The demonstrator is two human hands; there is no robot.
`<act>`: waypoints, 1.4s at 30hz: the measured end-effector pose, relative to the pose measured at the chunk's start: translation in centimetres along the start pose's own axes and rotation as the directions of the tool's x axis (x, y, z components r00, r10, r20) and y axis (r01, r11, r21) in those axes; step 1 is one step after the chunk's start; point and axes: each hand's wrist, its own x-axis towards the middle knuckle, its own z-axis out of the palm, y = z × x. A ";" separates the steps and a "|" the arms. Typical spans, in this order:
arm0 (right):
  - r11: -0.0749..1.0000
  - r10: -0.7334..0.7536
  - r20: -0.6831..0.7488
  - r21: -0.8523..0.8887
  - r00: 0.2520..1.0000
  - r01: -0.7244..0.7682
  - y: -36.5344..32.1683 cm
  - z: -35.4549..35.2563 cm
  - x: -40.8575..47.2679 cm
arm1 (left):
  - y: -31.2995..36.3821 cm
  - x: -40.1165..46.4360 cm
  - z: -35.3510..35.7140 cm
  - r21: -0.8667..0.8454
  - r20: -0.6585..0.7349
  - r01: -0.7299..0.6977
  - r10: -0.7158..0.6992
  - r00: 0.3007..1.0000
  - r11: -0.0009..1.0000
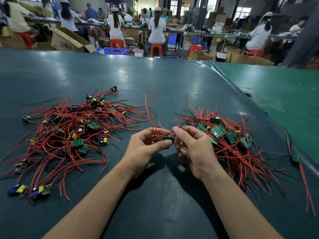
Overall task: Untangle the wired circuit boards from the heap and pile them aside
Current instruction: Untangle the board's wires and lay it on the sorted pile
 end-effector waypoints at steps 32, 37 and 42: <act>0.862 -0.479 -0.215 -0.302 0.851 0.408 -0.2 -3.0 1.8 | 0.8 0.1 -0.6 -0.052 -0.093 0.031 -0.035 0.995 0.998; 0.853 -0.500 -0.338 -0.352 0.797 0.385 0.0 -2.7 1.7 | 0.9 0.0 -0.4 -0.096 -0.049 0.072 -0.077 0.996 0.993; 0.887 -0.460 -0.384 -0.242 0.800 0.394 -0.2 -2.9 1.8 | 0.8 0.1 -0.4 -0.061 -0.033 0.057 -0.059 0.998 0.996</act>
